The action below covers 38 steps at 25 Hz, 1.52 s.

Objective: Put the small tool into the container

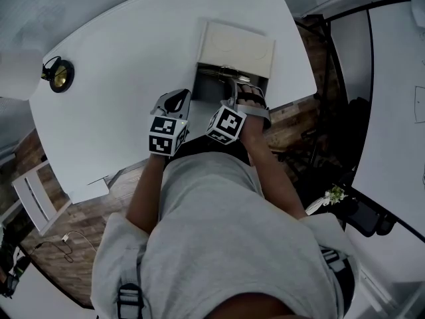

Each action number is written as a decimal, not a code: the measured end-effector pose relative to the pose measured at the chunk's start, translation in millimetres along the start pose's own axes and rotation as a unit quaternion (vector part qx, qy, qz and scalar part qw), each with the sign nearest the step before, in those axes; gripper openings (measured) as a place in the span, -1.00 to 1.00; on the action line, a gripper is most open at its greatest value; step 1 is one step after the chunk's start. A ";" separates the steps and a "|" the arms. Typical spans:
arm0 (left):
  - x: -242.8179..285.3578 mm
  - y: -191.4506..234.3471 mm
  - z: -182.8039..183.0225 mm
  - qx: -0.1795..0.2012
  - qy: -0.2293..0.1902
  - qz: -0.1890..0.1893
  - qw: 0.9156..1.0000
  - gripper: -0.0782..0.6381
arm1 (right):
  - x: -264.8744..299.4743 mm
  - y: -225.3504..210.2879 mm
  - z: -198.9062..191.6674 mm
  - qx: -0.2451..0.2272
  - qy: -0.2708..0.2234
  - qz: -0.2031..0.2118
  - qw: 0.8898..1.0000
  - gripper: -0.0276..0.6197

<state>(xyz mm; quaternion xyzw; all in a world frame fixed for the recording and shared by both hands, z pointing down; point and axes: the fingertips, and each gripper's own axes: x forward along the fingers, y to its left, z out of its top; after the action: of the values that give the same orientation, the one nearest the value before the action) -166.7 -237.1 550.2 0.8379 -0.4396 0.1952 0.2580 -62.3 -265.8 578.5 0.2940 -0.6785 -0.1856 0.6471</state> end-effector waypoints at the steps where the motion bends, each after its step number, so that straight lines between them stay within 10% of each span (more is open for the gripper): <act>1: -0.2 0.0 -0.2 0.000 0.000 0.000 1.000 -0.72 | -0.3 -0.4 0.3 0.002 -0.001 -0.001 1.000 -0.79; 38: 14.7 -48.1 -10.3 0.008 0.023 -0.019 1.000 -0.72 | -19.2 25.5 -12.9 0.145 -0.079 0.131 0.977 -0.76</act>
<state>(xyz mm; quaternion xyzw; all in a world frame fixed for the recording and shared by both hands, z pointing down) -119.6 -217.1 554.0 0.8432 -0.4163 0.2131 0.2650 -53.8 -232.5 581.1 0.2780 -0.7799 -0.0213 0.5604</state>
